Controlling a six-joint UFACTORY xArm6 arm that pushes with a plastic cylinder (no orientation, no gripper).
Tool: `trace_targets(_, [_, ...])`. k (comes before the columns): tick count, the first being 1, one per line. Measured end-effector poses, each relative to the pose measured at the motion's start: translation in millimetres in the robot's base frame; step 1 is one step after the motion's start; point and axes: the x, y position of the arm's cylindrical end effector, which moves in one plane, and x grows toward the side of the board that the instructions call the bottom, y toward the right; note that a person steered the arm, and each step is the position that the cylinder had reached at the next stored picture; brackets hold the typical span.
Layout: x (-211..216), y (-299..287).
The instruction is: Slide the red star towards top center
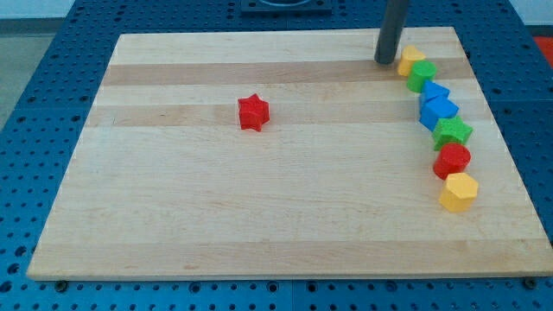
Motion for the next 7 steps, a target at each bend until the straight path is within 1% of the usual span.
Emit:
trace_targets(1, [9.3, -32.4])
trace_targets(2, [47.4, -40.7])
trace_targets(3, [97.0, -46.1])
trace_targets(4, [138.0, -70.6])
trace_targets(5, [167.4, -110.3])
trace_targets(6, [171.7, -161.3])
trace_targets(7, [166.2, -199.2])
